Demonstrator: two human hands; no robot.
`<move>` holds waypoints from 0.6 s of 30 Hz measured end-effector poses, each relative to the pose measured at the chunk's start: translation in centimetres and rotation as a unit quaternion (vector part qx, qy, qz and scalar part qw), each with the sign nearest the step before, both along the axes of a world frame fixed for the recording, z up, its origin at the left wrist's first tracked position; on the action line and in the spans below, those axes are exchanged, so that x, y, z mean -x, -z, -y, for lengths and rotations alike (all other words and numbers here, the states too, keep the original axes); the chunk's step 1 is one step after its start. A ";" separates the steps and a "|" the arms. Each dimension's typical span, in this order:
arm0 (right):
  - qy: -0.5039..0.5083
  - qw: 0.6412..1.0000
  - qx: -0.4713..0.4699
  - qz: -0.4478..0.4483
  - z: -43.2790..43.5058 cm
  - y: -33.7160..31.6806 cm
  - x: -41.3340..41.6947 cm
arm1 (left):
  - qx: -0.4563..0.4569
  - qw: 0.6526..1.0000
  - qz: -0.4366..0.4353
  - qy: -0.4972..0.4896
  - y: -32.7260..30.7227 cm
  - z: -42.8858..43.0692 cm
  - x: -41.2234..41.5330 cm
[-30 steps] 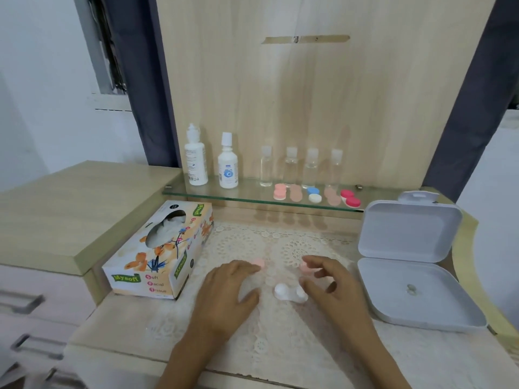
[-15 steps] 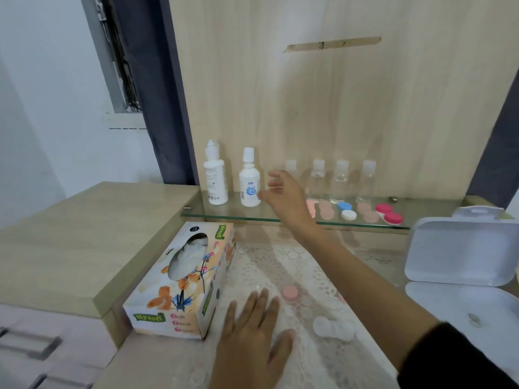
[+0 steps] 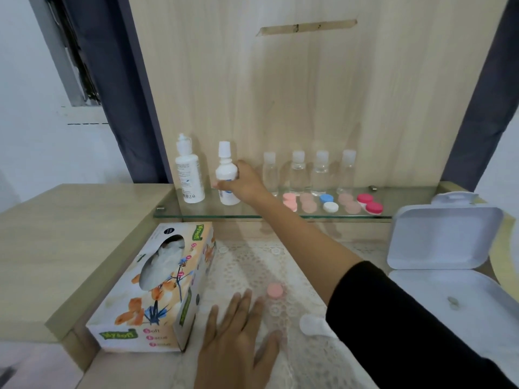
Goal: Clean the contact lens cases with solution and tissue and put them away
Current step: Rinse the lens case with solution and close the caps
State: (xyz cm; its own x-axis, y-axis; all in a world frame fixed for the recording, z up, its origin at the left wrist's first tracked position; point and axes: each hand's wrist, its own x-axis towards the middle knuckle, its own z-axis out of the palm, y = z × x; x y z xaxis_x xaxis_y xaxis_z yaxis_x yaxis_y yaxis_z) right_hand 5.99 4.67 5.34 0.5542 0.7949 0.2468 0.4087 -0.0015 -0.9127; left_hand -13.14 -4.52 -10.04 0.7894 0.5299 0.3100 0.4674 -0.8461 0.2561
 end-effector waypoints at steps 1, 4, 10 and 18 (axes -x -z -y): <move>-0.009 1.000 -0.001 0.005 0.6 -0.1 0.0 | 0.000 1.000 0.001 0.000 0.0 0.0 0.0; -0.033 0.999 -0.001 0.030 3.3 -0.6 0.7 | -0.004 1.000 0.024 0.002 0.2 0.0 0.1; -0.036 0.998 0.010 0.052 10.3 -0.8 1.7 | -0.005 0.999 0.038 0.009 0.4 0.1 0.3; 0.001 0.995 0.070 0.064 18.5 3.1 0.9 | 0.040 0.999 0.026 0.016 0.2 0.5 0.5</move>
